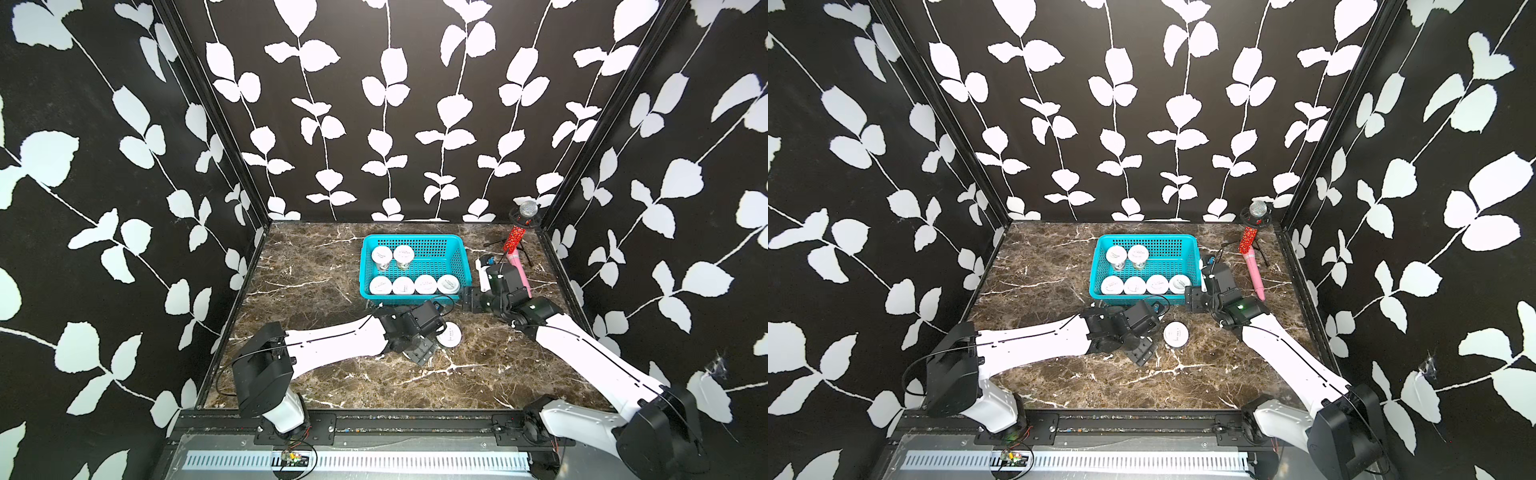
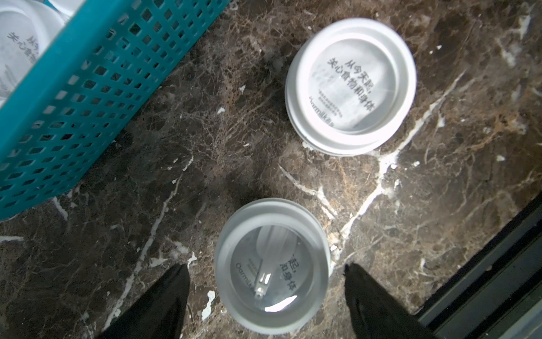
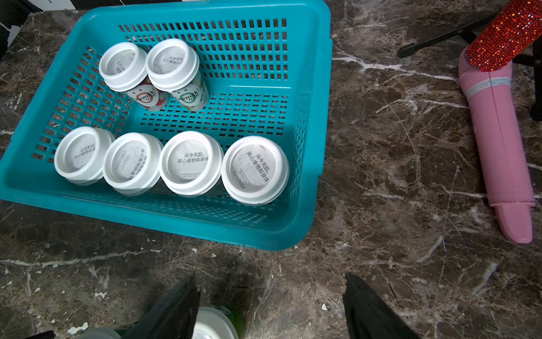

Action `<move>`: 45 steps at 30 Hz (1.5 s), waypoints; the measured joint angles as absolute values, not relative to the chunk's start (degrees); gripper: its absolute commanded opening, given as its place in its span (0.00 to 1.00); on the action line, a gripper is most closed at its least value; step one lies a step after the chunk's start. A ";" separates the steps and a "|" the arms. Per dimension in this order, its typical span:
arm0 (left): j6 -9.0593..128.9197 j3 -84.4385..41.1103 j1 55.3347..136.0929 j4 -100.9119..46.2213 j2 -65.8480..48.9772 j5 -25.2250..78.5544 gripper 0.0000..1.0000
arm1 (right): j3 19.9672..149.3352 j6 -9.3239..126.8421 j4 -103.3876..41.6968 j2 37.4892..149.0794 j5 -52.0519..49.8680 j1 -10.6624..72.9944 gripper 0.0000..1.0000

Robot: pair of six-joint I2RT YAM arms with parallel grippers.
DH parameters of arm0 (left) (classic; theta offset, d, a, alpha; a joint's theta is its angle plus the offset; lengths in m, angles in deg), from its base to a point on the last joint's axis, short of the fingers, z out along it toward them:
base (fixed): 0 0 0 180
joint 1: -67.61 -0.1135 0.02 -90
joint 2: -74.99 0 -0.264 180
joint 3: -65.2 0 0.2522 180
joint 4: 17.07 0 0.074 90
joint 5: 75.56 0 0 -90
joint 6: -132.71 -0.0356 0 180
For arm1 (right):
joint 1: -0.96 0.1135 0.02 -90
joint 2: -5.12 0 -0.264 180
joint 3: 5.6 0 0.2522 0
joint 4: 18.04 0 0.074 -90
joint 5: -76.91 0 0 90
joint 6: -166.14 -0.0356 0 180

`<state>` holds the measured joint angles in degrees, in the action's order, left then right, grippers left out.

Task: Put the yogurt in the basket
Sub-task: Pick up the yogurt from the center of the board.

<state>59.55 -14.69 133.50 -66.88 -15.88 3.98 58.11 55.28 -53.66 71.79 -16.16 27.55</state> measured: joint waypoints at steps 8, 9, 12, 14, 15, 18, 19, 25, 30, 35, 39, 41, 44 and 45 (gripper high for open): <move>59.66 -14.38 133.63 -66.92 -16.51 4.09 0.77 | 58.03 55.08 -53.66 71.93 -16.14 27.55 0.79; 59.68 -14.36 133.66 -66.92 -16.64 4.09 0.77 | 58.03 55.08 -53.66 71.93 -16.14 27.55 0.79; 59.68 -14.36 133.70 -66.92 -17.19 4.15 0.76 | 58.03 55.08 -53.66 71.93 -16.16 27.55 0.79; 59.68 -14.34 133.72 -66.92 -17.52 4.20 0.74 | 58.03 55.08 -53.66 72.03 -16.16 27.55 0.79; 59.66 -14.34 133.74 -66.92 -17.65 4.22 0.73 | 58.03 55.11 -53.66 72.19 -16.16 27.55 0.79; 59.68 -14.19 133.74 -66.90 -17.80 4.30 0.70 | 58.03 55.08 -53.66 72.52 -16.16 27.55 0.79; 59.66 -14.10 133.74 -66.90 -17.80 4.30 0.69 | 58.03 55.08 -53.66 72.56 -16.16 27.55 0.79; 59.70 -13.97 133.81 -66.86 -17.80 4.28 0.67 | 58.03 55.08 -53.66 72.58 -16.16 27.53 0.79; 59.70 -13.86 133.85 -66.71 -17.80 4.02 0.67 | 58.03 55.08 -53.66 72.62 -16.16 27.53 0.79; 59.70 -13.77 133.85 -66.62 -17.80 3.87 0.67 | 58.03 55.08 -53.66 72.80 -16.14 27.53 0.79; 59.70 -13.59 133.85 -66.38 -17.80 3.67 0.66 | 58.03 55.08 -53.66 72.89 -16.14 27.53 0.79; 59.70 -13.44 133.85 -66.18 -17.80 3.47 0.65 | 58.03 55.08 -53.69 72.89 -16.14 27.53 0.79; 59.77 -13.33 133.96 -66.01 -17.80 3.12 0.62 | 58.03 55.08 -53.66 72.89 -16.14 27.53 0.79; 59.79 -13.31 134.03 -65.98 -17.80 3.02 0.61 | 58.03 55.08 -53.66 72.89 -16.14 27.53 0.79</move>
<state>59.79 -13.31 134.03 -65.98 -17.80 3.02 58.03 55.08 -53.66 72.89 -16.14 27.53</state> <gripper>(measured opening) 0.627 0.791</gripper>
